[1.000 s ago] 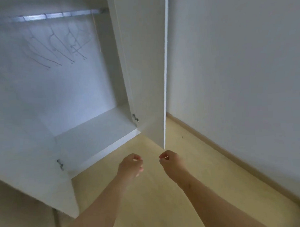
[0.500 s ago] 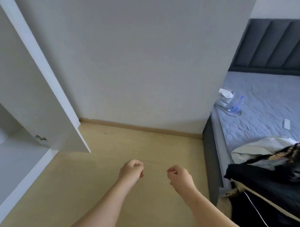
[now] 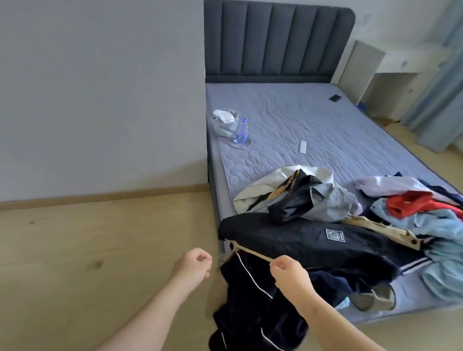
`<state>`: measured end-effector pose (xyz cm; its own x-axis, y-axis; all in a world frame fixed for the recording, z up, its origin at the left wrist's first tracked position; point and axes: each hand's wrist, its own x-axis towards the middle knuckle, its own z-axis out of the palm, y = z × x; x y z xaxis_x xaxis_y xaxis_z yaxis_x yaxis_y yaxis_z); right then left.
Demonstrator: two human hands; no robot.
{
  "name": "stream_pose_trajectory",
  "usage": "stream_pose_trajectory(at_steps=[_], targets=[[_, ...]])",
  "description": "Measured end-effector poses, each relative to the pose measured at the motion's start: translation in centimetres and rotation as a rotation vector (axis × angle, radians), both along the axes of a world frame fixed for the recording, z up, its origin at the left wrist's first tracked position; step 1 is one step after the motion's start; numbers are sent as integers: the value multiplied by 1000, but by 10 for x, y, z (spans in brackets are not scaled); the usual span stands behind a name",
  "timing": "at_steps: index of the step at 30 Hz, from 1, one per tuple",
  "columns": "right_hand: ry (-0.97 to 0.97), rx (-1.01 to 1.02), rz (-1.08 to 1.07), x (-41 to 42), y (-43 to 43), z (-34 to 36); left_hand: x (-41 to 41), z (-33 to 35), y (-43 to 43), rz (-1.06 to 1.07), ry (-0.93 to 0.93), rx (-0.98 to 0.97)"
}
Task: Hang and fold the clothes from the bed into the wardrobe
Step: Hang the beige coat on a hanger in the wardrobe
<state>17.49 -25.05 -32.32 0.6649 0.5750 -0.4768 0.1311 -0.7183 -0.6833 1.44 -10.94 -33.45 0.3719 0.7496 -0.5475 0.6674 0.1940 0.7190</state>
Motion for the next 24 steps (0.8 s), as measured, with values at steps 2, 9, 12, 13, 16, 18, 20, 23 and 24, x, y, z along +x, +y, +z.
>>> stream_pose_trajectory(at_steps=[2,9,12,13,16,18,20,23,24], targets=[[1,-7,-47,24,-16,-2,29,2,-7,-51,2,11],[7,-29,-123,77,-17,-7,111,2,-4,-142,-40,-6],[42,-30,-142,96,-12,-6,139,0,8,-162,-31,-5],[48,-25,-148,104,-11,-5,148,-3,12,-162,-28,-6],[46,-24,-183,135,-14,-6,178,-9,18,-181,-13,-28],[54,-14,-219,156,-19,-10,198,-15,17,-220,10,-12],[61,-23,-236,182,-21,-16,221,-20,17,-234,36,20],[85,-61,-212,225,-21,-28,263,-26,14,-270,70,44],[96,-66,-202,239,-22,-33,277,-29,11,-272,78,43]])
